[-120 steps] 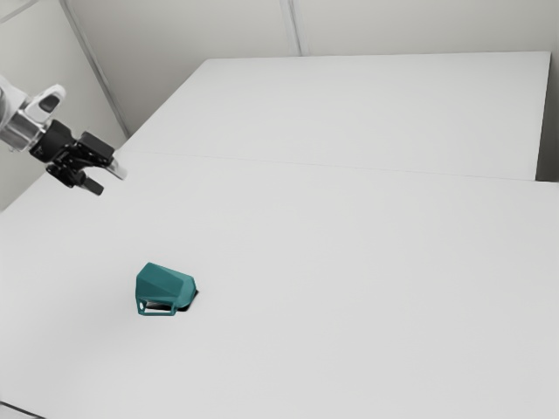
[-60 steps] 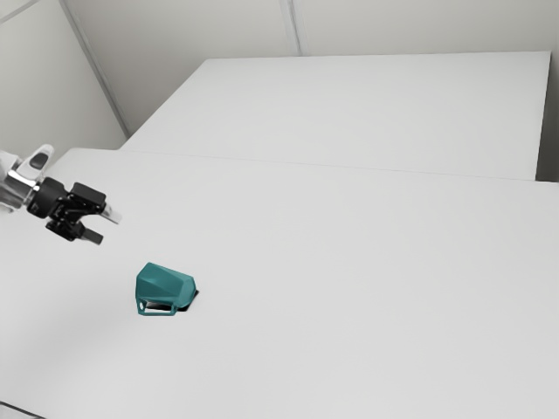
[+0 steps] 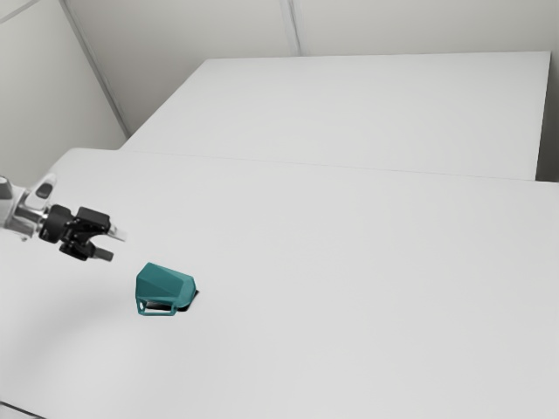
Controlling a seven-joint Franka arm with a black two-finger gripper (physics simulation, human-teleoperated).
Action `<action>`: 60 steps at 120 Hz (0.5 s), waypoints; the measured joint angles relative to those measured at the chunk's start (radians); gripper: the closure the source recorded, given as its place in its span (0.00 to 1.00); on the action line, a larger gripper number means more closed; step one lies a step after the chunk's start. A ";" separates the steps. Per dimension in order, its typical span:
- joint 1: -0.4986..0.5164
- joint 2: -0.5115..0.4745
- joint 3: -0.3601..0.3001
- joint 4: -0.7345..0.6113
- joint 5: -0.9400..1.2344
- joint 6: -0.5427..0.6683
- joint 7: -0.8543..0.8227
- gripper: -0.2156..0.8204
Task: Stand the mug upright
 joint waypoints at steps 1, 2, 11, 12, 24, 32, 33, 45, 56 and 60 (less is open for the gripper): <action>0.000 0.002 0.000 0.000 -0.001 0.001 0.003 0.21; 0.000 0.005 0.000 0.000 -0.002 0.001 0.005 0.21; 0.001 0.027 0.000 0.000 -0.015 0.006 0.027 0.21; 0.001 0.029 0.000 0.000 -0.016 0.007 0.029 0.21; 0.001 0.063 0.000 0.001 -0.037 0.015 0.053 0.21; 0.002 0.085 0.000 0.000 -0.067 0.018 0.067 0.21; 0.002 0.087 0.000 0.000 -0.070 0.018 0.068 0.21; 0.004 0.100 -0.001 -0.006 -0.105 0.017 0.079 0.21; 0.004 0.108 -0.001 -0.020 -0.130 0.015 0.084 0.21; 0.004 0.108 -0.001 -0.028 -0.137 0.014 0.086 0.21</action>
